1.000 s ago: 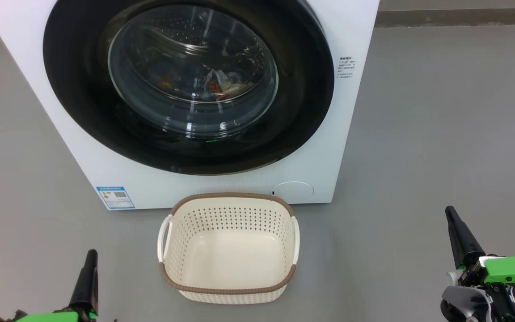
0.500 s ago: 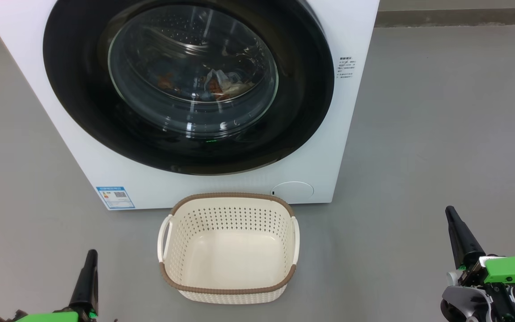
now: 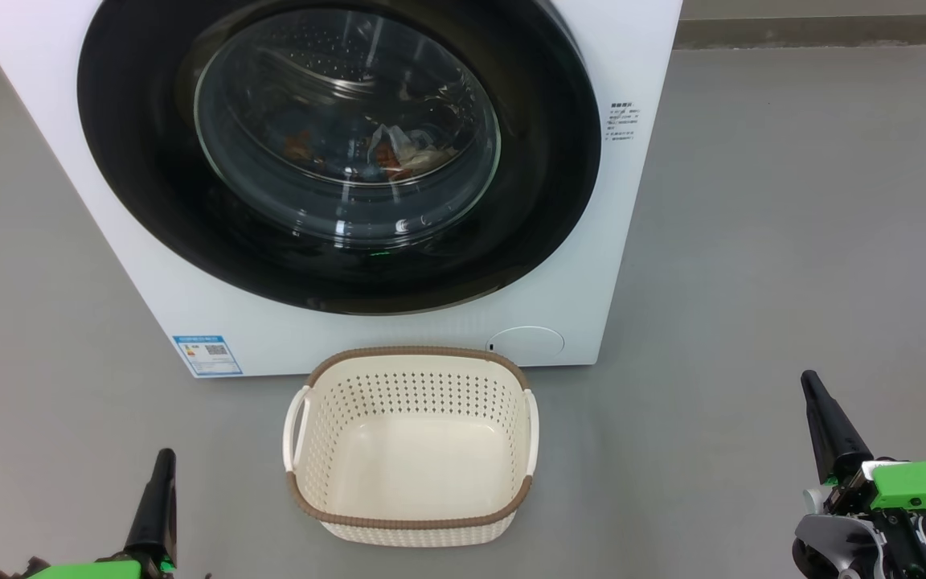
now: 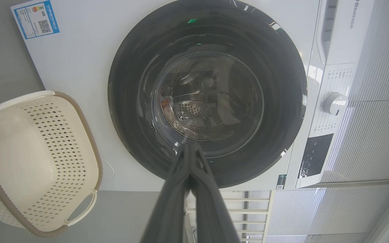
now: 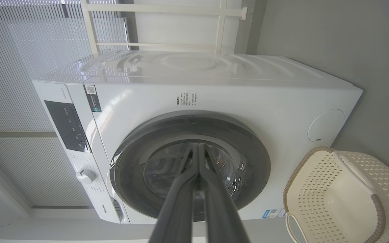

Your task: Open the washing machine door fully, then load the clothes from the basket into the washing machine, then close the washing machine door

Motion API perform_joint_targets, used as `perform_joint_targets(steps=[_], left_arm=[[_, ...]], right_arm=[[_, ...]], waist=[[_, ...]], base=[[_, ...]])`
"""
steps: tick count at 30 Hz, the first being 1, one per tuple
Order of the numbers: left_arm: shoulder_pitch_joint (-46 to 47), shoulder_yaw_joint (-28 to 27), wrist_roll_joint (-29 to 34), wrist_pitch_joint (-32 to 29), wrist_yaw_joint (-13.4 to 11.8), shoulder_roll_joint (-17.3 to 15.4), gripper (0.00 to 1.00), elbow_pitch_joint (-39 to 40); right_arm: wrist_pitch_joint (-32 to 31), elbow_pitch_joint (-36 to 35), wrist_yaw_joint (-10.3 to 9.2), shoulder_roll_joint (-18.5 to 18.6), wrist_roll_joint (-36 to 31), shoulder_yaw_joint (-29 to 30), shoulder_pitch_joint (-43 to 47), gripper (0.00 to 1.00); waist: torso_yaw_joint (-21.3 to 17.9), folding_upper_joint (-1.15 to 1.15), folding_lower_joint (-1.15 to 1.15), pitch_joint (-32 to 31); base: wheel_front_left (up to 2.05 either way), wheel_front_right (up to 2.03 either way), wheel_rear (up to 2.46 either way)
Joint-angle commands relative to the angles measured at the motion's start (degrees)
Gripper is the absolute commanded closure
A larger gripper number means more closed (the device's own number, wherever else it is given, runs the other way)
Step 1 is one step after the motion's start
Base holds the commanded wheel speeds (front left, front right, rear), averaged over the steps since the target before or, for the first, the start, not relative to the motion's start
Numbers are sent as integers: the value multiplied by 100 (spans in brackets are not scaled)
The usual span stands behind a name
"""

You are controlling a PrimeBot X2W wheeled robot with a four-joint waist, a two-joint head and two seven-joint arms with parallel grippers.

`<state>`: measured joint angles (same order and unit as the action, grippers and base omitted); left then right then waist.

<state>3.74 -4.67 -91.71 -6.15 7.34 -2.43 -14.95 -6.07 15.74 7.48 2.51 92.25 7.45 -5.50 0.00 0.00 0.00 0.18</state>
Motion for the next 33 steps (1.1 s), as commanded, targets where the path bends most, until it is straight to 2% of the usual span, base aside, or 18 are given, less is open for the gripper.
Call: perform_joint_targets(steps=[1,33], left_arm=[[245,-188,-43,-37,14,-47,100,91],[245,-189,-41,-38,14,-46,100,91]], right_arm=[[-34,-172,1,48,0,-104,-67,100],[-39,-172,1,43,-6,-97,-68,100]], waist=[[0,0,0,0],[0,0,0,0]], base=[[0,0,0],[0,0,0]])
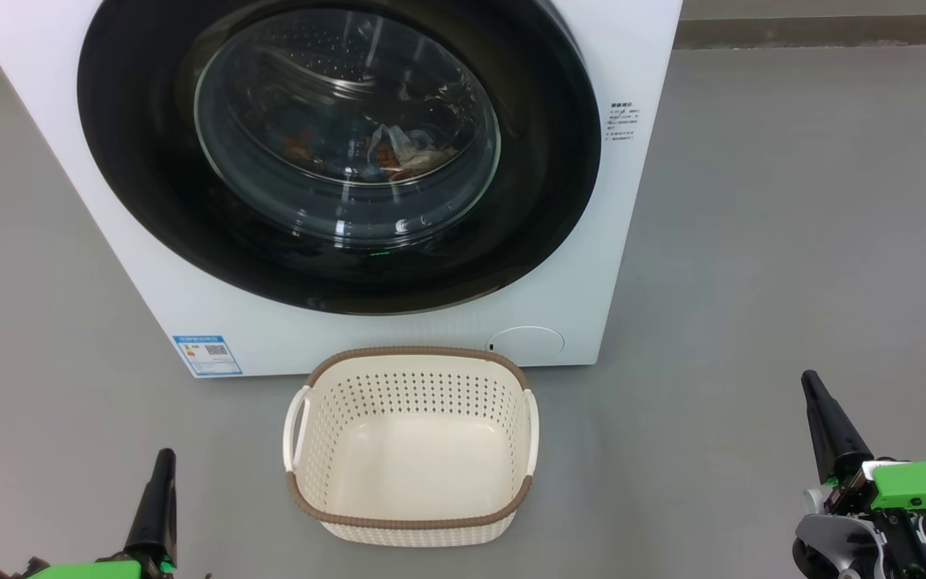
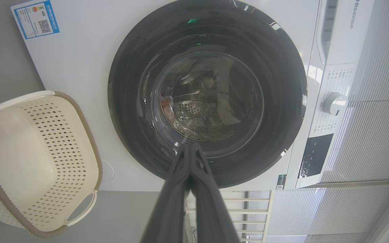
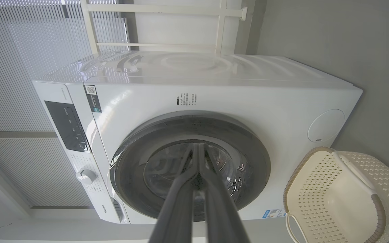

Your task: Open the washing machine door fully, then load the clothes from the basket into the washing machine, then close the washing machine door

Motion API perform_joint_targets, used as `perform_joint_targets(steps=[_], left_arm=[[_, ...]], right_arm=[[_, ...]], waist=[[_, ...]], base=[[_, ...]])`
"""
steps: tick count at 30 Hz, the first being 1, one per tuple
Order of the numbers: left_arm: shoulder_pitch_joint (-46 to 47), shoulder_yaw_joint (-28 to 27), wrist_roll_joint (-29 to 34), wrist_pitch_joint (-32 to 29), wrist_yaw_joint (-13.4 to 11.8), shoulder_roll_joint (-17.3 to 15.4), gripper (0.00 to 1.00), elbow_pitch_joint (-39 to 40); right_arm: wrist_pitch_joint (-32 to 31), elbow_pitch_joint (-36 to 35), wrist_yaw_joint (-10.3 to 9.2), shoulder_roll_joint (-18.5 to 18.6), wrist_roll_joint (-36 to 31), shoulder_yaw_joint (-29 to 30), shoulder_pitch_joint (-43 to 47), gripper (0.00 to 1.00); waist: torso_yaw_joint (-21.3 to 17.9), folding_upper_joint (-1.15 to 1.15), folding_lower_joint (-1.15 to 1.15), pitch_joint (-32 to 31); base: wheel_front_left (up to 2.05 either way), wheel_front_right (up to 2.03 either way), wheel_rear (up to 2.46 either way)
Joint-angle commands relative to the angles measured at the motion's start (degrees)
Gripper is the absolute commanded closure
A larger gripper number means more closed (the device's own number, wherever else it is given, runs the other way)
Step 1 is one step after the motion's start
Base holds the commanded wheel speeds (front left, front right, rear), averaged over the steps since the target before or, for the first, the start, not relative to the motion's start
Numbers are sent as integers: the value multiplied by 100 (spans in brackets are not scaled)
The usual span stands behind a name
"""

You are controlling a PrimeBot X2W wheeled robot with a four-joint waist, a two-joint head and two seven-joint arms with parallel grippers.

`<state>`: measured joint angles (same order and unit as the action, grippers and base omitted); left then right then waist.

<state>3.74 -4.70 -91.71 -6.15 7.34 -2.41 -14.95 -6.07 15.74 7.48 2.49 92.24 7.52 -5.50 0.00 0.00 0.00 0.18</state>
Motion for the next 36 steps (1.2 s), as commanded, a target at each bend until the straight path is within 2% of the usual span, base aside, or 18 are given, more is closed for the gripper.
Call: perform_joint_targets(steps=[1,36], left_arm=[[245,-187,-41,-38,14,-48,100,91],[245,-188,-41,-39,14,-47,100,91]], right_arm=[[-39,-172,1,46,-5,-103,-68,100],[-43,-172,1,43,-8,-99,-68,100]], waist=[[0,0,0,0],[0,0,0,0]], base=[[0,0,0],[0,0,0]])
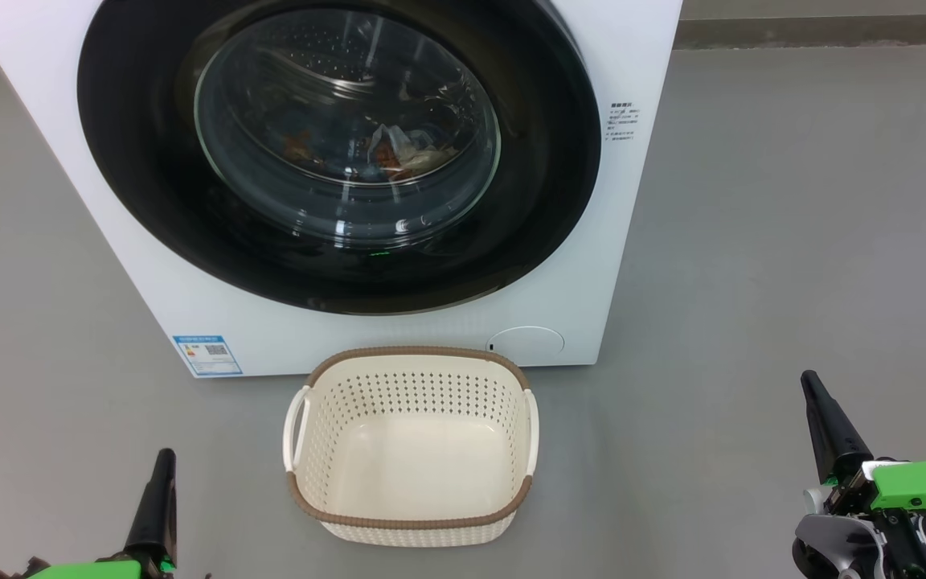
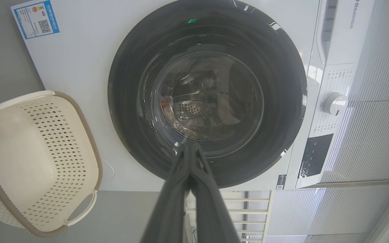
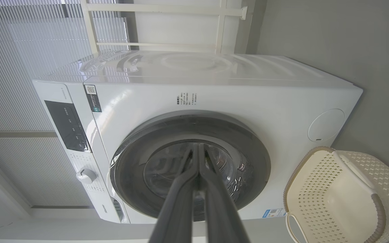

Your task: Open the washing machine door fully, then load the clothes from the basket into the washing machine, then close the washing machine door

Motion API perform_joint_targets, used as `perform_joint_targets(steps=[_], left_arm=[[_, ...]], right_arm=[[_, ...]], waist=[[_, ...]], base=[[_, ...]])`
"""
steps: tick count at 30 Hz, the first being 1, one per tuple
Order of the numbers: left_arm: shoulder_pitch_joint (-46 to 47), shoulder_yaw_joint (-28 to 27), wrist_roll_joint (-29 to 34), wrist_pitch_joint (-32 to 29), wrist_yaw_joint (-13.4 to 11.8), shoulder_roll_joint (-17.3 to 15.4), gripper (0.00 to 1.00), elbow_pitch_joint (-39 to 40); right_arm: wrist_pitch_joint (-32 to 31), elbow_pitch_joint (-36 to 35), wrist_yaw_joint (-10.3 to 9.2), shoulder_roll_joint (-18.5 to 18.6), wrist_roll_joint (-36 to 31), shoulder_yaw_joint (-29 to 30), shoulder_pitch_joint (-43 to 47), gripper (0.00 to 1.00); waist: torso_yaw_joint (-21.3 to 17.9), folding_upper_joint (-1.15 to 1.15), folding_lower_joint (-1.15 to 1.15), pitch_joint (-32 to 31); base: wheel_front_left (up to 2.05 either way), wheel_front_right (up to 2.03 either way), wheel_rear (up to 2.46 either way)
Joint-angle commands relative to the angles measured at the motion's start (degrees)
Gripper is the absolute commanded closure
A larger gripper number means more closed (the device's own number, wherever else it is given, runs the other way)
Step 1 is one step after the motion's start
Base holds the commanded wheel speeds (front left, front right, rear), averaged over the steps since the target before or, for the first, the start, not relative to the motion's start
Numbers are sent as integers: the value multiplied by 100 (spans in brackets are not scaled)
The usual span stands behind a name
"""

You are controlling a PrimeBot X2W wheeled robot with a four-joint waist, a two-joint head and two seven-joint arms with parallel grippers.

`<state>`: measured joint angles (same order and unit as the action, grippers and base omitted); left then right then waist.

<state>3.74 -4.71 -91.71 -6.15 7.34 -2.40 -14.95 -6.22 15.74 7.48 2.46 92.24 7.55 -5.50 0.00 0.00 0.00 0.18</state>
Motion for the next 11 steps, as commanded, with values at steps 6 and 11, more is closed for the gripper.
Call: perform_joint_targets(steps=[6,11], left_arm=[[245,-187,-41,-39,14,-48,100,91],[245,-187,-41,-39,14,-48,100,91]], right_arm=[[-28,-172,1,46,-9,-102,-69,100],[-28,-171,1,45,-9,-101,-69,100]], waist=[[0,0,0,0],[0,0,0,0]], base=[[0,0,0],[0,0,0]])
